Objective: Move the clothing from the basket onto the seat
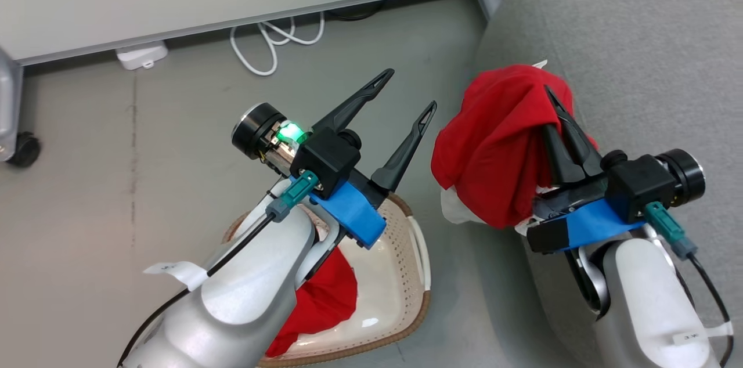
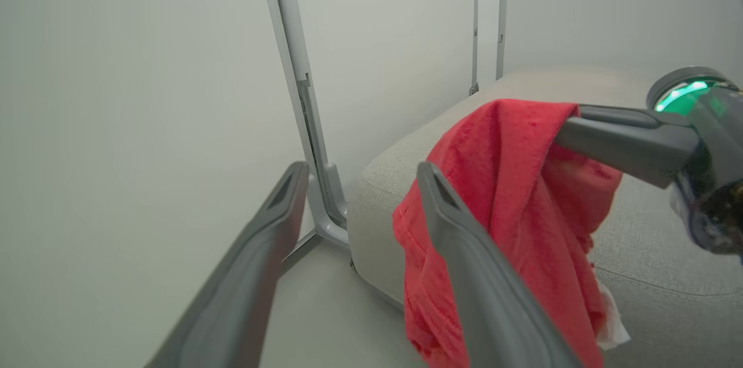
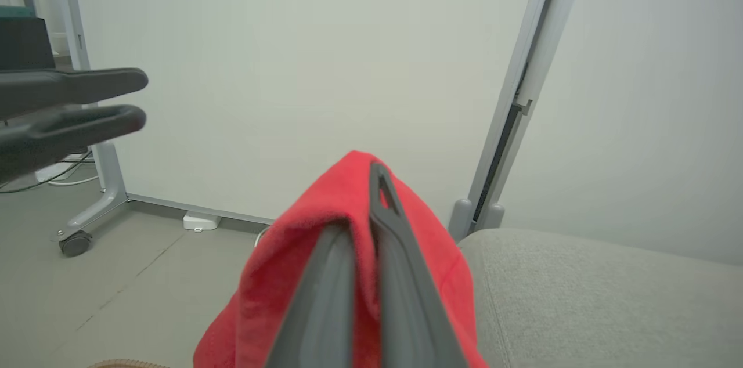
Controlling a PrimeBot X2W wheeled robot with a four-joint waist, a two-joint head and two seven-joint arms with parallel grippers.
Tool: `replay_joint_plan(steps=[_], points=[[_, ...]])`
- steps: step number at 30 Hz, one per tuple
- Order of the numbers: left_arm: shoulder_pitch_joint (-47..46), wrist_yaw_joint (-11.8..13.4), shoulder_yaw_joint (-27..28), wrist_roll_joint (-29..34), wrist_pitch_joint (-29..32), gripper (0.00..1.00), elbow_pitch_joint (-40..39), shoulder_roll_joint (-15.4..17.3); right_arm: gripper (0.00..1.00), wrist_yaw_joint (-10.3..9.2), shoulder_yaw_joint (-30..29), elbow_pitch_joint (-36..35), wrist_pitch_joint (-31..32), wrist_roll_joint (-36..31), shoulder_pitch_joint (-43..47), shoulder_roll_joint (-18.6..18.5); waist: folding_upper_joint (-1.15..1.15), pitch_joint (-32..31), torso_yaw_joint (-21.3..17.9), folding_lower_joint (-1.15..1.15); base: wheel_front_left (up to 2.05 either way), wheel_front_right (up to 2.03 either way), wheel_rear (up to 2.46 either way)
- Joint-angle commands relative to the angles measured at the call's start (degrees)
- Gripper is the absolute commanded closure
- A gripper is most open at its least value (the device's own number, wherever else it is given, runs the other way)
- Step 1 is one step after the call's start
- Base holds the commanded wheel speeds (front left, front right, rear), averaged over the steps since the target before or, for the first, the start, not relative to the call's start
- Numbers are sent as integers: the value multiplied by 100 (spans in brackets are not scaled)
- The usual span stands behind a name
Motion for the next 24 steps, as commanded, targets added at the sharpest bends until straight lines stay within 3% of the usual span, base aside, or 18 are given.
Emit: replay_joint_plan(steps=[1, 24], points=[[-3, -39, -23, -21, -17, 0, 22, 31, 100, 2, -72, -82, -24, 81, 73, -9, 0, 55, -171, 0, 0, 0, 0], [-163, -43, -482, -154, -18, 0, 154, 123, 100, 3, -490, -452, -23, 437, 594, -9, 0, 221, -1258, 0, 0, 0, 0]])
